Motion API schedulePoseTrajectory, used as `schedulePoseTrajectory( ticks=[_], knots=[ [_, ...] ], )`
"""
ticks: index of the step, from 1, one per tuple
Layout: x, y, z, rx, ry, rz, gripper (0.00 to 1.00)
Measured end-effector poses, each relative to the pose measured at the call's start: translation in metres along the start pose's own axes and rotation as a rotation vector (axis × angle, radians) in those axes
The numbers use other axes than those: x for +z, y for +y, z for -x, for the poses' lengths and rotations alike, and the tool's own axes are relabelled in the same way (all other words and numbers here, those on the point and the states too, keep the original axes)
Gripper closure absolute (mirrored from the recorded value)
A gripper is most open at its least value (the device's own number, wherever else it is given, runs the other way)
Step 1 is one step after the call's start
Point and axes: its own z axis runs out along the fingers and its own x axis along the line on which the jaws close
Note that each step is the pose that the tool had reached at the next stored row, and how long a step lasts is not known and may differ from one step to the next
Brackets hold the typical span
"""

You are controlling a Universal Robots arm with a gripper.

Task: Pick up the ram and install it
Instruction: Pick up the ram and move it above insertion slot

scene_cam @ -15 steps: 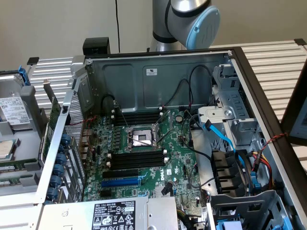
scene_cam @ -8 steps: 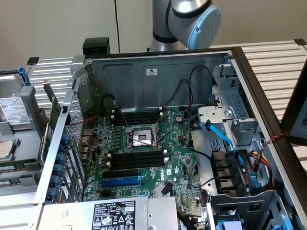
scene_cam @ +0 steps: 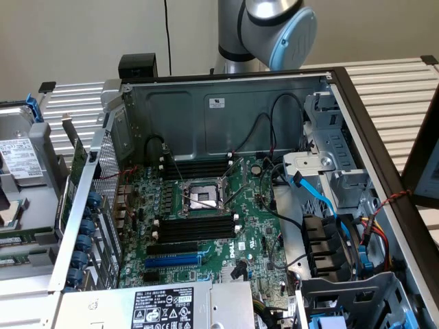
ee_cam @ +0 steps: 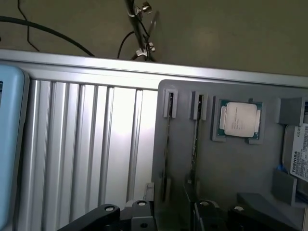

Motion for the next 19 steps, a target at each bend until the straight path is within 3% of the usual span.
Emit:
schedulePoseTrajectory(
  ticks=[3, 8, 14, 19],
  knots=[
    [0.0048, -0.0035, -0.001, 0.000, -0.0011, 0.0042, 0.64],
    [0.0102, -0.0049, 0.000, 0.003, -0.0020, 0.0266, 0.64],
    [0.0149, -0.0050, 0.001, 0.006, 0.0200, 0.0285, 0.64],
    [0.0224, -0.0036, 0.001, 0.011, 0.0209, 0.0242, 0.64]
  ],
)
